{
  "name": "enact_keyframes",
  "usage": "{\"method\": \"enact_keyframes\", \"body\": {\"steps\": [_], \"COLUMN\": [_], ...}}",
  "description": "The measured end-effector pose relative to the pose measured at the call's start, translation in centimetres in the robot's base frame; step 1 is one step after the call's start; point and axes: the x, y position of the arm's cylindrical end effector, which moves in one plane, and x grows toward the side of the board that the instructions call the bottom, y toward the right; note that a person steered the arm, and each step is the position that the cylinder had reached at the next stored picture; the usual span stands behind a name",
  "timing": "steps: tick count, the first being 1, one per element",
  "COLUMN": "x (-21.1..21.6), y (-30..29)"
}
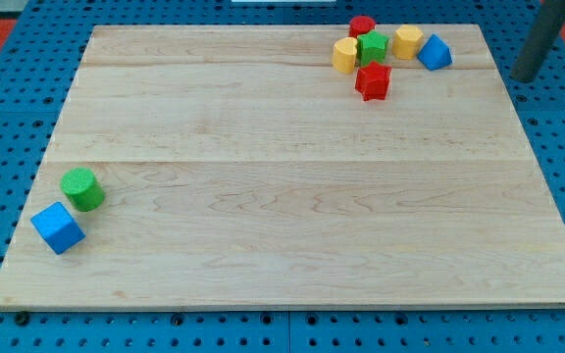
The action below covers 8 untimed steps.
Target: Push red circle towards top left
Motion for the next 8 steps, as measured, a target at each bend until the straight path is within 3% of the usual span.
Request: {"method": "enact_keyframes", "body": {"steps": [1,2,3,4,5,6,7,8], "x": [-3.0,-8.8,-10.9,-10.9,-10.9,-10.6,-9.3,-8.1], "y": [1.0,-4.1,-5.4,-11.2,-20.7,-25.0,-22.1,-22.7]}}
